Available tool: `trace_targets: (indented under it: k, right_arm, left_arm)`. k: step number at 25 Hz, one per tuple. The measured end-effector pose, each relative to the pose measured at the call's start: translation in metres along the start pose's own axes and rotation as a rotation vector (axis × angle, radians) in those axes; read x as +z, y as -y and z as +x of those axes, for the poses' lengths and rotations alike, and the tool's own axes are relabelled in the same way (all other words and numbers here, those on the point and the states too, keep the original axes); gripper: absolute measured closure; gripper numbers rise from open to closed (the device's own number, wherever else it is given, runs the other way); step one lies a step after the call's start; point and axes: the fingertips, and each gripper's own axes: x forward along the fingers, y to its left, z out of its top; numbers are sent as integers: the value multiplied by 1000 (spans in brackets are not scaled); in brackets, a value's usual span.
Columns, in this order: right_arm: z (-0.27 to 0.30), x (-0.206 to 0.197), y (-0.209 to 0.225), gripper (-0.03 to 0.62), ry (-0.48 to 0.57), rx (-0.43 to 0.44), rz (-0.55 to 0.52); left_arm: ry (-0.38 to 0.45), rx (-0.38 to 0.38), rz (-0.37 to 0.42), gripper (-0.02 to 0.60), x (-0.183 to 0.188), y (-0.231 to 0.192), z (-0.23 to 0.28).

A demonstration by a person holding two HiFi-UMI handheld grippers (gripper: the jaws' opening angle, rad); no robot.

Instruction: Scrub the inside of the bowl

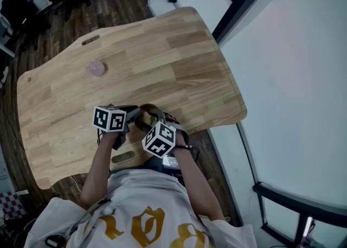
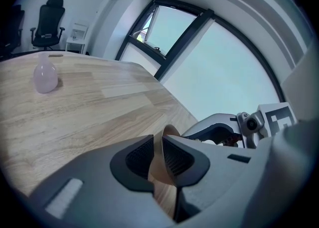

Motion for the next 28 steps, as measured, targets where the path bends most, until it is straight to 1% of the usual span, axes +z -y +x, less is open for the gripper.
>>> trace_targets:
  k: [3, 13, 22, 28]
  right_arm:
    - [0, 3, -6, 411, 22, 25, 12]
    - [0, 1, -11, 411, 27, 63, 25]
    - [1, -8, -16, 411, -17, 103, 28]
    - [1, -15, -11, 411, -47, 102, 32]
  left_arm:
    - [26, 7, 3, 532, 3, -1, -2]
    - [23, 12, -2, 532, 2, -4, -1]
    - [7, 41, 26, 534, -1, -9, -2]
    - [16, 46, 28, 534, 1, -10, -2]
